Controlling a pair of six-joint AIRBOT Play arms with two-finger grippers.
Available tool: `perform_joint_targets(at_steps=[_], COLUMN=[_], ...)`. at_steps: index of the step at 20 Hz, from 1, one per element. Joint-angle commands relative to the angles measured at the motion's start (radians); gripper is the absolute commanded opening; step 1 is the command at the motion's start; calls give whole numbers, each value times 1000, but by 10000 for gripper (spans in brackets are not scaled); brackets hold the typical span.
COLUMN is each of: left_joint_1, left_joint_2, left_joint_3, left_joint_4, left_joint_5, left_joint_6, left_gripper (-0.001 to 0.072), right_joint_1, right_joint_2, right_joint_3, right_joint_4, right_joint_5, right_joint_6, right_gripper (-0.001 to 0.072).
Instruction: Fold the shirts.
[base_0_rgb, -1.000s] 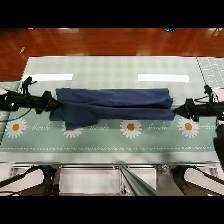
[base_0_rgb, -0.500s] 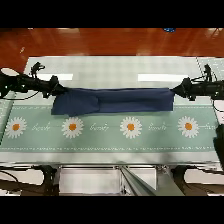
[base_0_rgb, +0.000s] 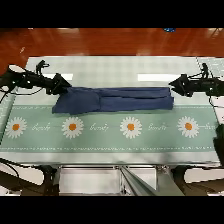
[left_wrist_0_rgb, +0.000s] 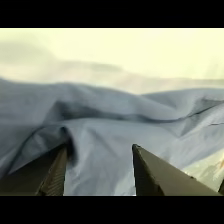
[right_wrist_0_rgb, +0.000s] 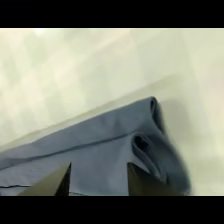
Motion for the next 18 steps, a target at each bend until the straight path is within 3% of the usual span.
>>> perform_joint_targets(at_steps=[1, 4, 7, 10, 12, 15, 18], left_joint_1=[64, 155, 170, 108, 56, -12, -56], left_joint_2=[57, 227, 459, 676, 748, 750, 732], left_joint_3=[71, 56, -99, -355, -483, -567, -575], left_joint_4=[22, 24, 23, 23, 23, 23, 23], left_joint_5=[-6, 26, 108, 221, 264, 264, 270], left_joint_6=[-13, 28, 131, 169, 169, 168, 164], left_gripper=[503, 504, 504, 504, 504, 504, 504], right_joint_1=[-83, -224, -309, -314, -314, -296, -237], right_joint_2=[47, 176, 294, 290, 224, 121, 43], right_joint_3=[37, 29, -130, -318, -361, -359, -322], right_joint_4=[-23, -198, -266, -177, -25, 145, 156], right_joint_5=[87, 142, 40, -40, -24, 16, 24], right_joint_6=[25, 76, 113, 54, -56, -150, -151], right_gripper=[408, 408, 410, 417, 418, 418, 418])
